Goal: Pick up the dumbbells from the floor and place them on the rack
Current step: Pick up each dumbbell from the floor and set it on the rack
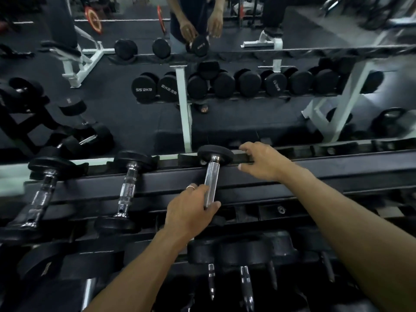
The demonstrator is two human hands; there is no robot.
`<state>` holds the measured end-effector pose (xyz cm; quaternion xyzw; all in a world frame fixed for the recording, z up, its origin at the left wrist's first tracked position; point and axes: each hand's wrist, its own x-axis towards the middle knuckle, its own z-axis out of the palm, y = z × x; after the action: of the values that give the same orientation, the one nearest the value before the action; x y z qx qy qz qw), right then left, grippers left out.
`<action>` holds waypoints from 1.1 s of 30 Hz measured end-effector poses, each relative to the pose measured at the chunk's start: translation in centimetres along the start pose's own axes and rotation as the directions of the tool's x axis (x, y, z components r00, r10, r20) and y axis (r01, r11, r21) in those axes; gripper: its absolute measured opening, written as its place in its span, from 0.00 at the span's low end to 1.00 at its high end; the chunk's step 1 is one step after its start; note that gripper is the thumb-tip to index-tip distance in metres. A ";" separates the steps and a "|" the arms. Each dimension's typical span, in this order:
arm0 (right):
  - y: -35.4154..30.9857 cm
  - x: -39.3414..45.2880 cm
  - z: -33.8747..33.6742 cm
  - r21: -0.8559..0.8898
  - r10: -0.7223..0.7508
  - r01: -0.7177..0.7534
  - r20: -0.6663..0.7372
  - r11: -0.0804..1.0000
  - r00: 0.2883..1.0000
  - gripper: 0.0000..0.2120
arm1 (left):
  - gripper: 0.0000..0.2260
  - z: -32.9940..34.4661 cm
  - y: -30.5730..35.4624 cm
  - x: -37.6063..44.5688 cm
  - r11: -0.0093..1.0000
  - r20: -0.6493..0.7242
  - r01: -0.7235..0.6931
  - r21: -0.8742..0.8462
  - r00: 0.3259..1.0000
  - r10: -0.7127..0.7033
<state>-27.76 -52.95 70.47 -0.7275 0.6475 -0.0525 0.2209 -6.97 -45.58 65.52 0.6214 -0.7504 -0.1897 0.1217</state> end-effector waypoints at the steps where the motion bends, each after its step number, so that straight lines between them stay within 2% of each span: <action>1: -0.1 -1.1 0.0 -0.008 0.014 -0.014 -0.008 1.000 1.000 0.31 | 0.21 0.0 0.2 -0.5 0.999 0.018 -0.041 0.027 0.999 0.040; 7: -0.6 -9.9 0.5 -0.043 0.145 -0.148 -0.067 0.988 0.987 0.31 | 0.22 -0.3 1.7 -3.9 0.947 0.098 -0.303 0.107 0.951 0.293; 12: -0.6 -18.7 2.5 -0.030 0.302 -0.308 -0.133 0.951 0.944 0.31 | 0.22 0.4 4.0 -8.2 0.862 0.216 -0.497 0.099 0.856 0.469; 15: 0.2 -24.5 4.2 -0.013 0.421 -0.426 -0.122 0.905 0.899 0.31 | 0.23 2.3 6.2 -11.0 0.807 0.285 -0.586 0.076 0.788 0.546; 19: 3.2 -32.0 7.2 0.049 0.540 -0.538 -0.110 0.841 0.834 0.30 | 0.25 6.0 9.8 -15.3 0.710 0.386 -0.702 0.045 0.668 0.636; 24: 7.4 -43.1 11.8 0.131 0.708 -0.697 -0.082 0.705 0.701 0.30 | 0.24 12.5 14.7 -22.1 0.579 0.499 -0.815 -0.021 0.493 0.713; 29: 12.0 -54.6 18.9 0.234 0.820 -0.792 -0.046 0.563 0.570 0.32 | 0.25 20.5 19.0 -30.7 0.467 0.625 -0.880 -0.092 0.314 0.715; 33: 15.5 -63.3 26.0 0.237 0.871 -0.846 0.002 0.477 0.492 0.30 | 0.22 27.5 20.8 -37.8 0.389 0.715 -0.914 -0.110 0.199 0.670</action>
<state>-42.42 13.72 54.34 -0.2737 0.9270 -0.0448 0.2524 -29.45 -1.65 51.89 0.0293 -0.9684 -0.1692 -0.1811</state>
